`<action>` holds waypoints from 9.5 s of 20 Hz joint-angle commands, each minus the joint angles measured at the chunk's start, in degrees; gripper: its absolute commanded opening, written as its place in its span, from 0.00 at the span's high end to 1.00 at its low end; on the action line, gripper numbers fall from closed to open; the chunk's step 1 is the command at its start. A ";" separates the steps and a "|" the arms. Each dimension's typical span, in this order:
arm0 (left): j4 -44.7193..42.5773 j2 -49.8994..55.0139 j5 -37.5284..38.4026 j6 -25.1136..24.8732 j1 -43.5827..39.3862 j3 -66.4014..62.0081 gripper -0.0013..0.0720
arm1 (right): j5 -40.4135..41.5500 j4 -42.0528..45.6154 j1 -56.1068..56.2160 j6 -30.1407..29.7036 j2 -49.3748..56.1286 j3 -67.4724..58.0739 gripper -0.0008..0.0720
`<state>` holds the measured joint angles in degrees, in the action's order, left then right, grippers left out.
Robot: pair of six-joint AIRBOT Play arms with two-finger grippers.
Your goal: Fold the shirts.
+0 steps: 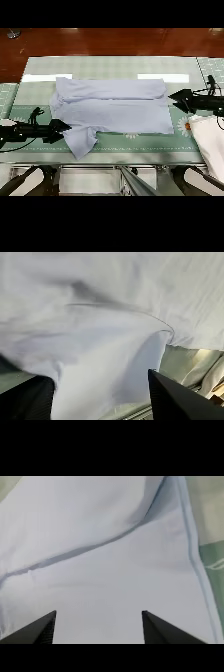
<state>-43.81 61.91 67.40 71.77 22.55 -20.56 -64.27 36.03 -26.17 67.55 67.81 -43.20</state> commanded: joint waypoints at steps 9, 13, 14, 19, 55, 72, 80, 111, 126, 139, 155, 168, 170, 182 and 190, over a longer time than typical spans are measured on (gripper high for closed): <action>7.67 -0.20 -6.29 -4.28 -5.55 0.79 0.95 | -9.94 28.30 -4.74 13.18 -0.70 8.96 0.14; 7.67 -0.20 -6.36 -4.31 -5.55 0.79 0.95 | -7.54 22.75 1.07 11.80 2.56 9.09 0.14; 7.76 -0.20 -6.36 -5.09 -5.55 0.79 0.95 | -6.12 21.49 1.88 11.72 3.30 9.09 0.14; 7.87 -0.20 -6.34 -5.75 -5.97 0.76 0.95 | -1.29 15.45 2.84 11.26 5.60 7.37 0.14; 1.92 37.73 -8.20 5.11 -11.85 -58.38 0.57 | 0.63 -2.25 10.27 12.20 40.79 -44.72 0.22; -4.52 -0.59 -14.01 3.45 -10.58 -27.28 0.03 | -8.76 12.87 9.64 16.26 42.97 -44.70 0.13; 1.46 5.44 -25.81 2.25 -27.85 -27.50 0.95 | -13.07 11.89 15.93 15.08 42.01 -47.91 0.97; -7.89 34.62 -3.23 11.41 -44.46 -74.47 0.95 | -4.96 22.80 28.41 24.41 -19.30 -16.41 0.97; -0.87 -29.66 -11.45 5.40 -21.27 -5.95 0.95 | -2.54 17.29 58.66 29.53 45.07 -74.82 0.96; -0.13 -24.85 -20.31 5.14 -21.27 -2.27 0.95 | -14.49 7.89 43.28 24.55 40.50 -74.97 0.12; -0.09 -24.74 -20.48 5.18 -21.27 -2.27 0.95 | 28.09 -4.76 37.59 23.71 -9.46 19.28 0.13; -0.07 -24.76 -20.46 5.20 -21.27 -2.27 0.94 | 14.08 -5.51 43.52 14.64 23.61 -12.04 0.97; -0.07 -24.76 -20.31 5.20 -21.27 -2.27 0.95 | 9.20 -3.30 43.47 12.13 24.41 -19.54 0.97; -0.11 -24.74 -20.44 5.16 -21.27 -2.25 0.94 | -24.17 25.77 33.88 29.73 21.05 -78.12 0.97; -0.09 -24.76 -20.44 5.16 -21.27 -2.25 0.95 | -42.10 36.37 6.86 32.15 9.35 -75.17 0.97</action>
<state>-43.88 37.12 46.94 76.95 1.26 -22.83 -99.24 67.57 -9.74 98.54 81.49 -119.81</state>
